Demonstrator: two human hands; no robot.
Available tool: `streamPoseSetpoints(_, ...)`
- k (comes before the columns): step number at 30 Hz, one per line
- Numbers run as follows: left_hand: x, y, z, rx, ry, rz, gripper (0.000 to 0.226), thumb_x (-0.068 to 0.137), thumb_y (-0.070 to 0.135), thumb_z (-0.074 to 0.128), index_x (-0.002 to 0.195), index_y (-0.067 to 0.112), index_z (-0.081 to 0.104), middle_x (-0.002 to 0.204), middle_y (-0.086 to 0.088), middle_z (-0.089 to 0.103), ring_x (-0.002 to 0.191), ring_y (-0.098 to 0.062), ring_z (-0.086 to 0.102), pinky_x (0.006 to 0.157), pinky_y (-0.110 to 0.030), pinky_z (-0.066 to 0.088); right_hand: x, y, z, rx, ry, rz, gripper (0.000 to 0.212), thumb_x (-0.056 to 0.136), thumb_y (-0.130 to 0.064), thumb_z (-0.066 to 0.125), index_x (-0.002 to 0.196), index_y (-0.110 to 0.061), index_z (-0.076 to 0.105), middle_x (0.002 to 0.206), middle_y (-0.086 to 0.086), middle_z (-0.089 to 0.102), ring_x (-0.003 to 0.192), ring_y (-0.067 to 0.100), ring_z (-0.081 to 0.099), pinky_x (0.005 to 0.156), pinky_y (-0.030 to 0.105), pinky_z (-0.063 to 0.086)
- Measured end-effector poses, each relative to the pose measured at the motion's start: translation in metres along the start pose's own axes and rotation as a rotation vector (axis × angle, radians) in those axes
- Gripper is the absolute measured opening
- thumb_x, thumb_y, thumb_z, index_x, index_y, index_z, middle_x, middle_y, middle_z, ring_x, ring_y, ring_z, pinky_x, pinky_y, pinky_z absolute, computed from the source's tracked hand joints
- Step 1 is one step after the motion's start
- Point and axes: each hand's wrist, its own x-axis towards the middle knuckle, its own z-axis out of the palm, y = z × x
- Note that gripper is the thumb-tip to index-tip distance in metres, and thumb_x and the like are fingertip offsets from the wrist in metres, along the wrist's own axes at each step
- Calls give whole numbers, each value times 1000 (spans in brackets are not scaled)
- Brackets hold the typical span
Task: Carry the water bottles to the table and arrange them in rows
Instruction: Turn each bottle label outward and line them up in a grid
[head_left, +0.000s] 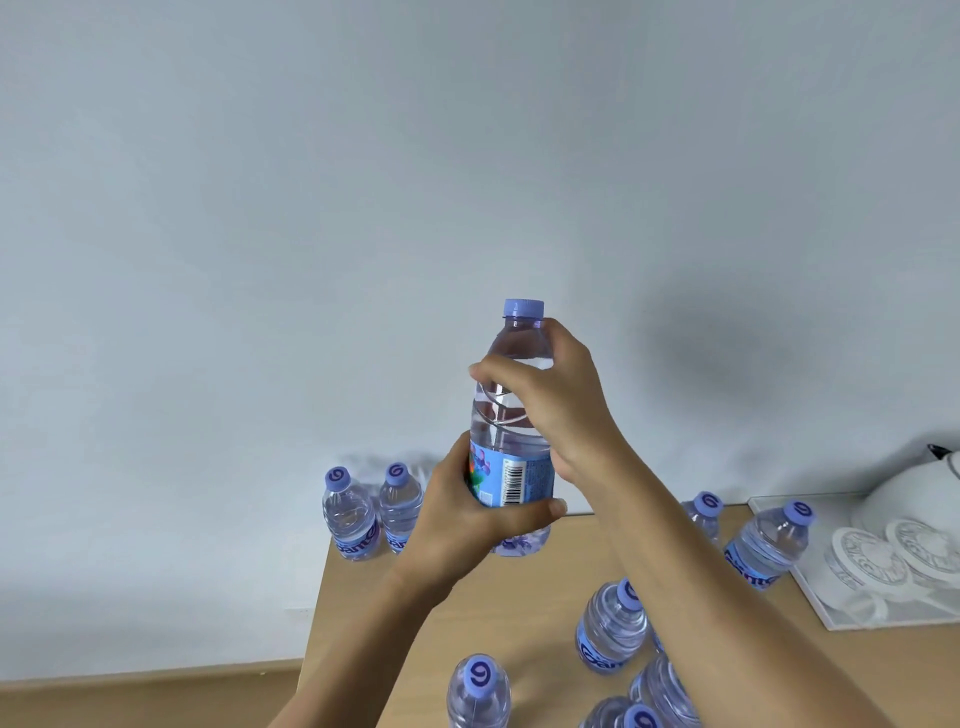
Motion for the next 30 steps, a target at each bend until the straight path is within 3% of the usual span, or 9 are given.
streamPoseSetpoints(3,-1,4,-3,-89,-55,-50,66,54,19,89,112,14,60,100,-9,73,90,-24,71,74,-28,57,3,-6,-4,70,-79,26,19,69,-8,76,81,-14,62,71,-5,65,63,12,64,57,23,51)
streamPoseSetpoints(7,0,5,-7,-185,-132,-74,68,58,19,85,119,4,58,107,-22,69,101,-38,66,90,-50,52,7,-13,-8,148,-169,36,21,64,-12,74,81,-13,62,77,2,65,72,21,64,68,28,53)
streamPoseSetpoints(12,0,8,-7,-187,-98,-78,67,55,20,86,115,5,61,106,-24,69,98,-39,67,82,-42,56,7,-14,-10,136,-187,18,23,70,-17,78,87,-13,62,83,5,66,82,30,68,76,40,57)
streamPoseSetpoints(16,-1,12,-4,-161,-18,-63,67,51,23,87,112,7,62,101,-19,72,89,-30,70,76,-36,57,1,-12,-7,39,-59,2,39,69,-27,86,98,-18,62,90,-3,72,80,16,72,69,30,58)
streamPoseSetpoints(19,-1,13,-1,-78,33,-22,62,52,20,88,107,13,62,94,-8,75,83,-23,72,70,-29,58,-2,-9,-2,-17,-11,9,46,69,-27,89,104,-23,60,97,-5,71,87,16,72,71,31,60)
streamPoseSetpoints(21,-2,11,0,-58,22,-22,58,57,14,88,108,14,61,95,-6,75,84,-22,73,69,-26,57,-2,-8,0,-58,6,5,42,72,-20,85,103,-23,57,95,-6,70,87,18,71,72,34,60)
streamPoseSetpoints(25,-2,13,-4,-65,-41,-40,66,54,18,90,113,12,60,101,-9,74,91,-26,72,73,-28,57,-2,-11,0,37,-21,-22,32,73,-4,75,99,-10,57,84,-6,67,69,16,68,59,29,58)
streamPoseSetpoints(30,2,17,-9,-166,-153,-85,61,55,15,86,111,6,63,100,-14,72,90,-26,69,76,-32,56,2,-21,-6,133,-135,-15,26,67,-7,71,90,-12,60,81,-3,67,69,13,67,58,26,54)
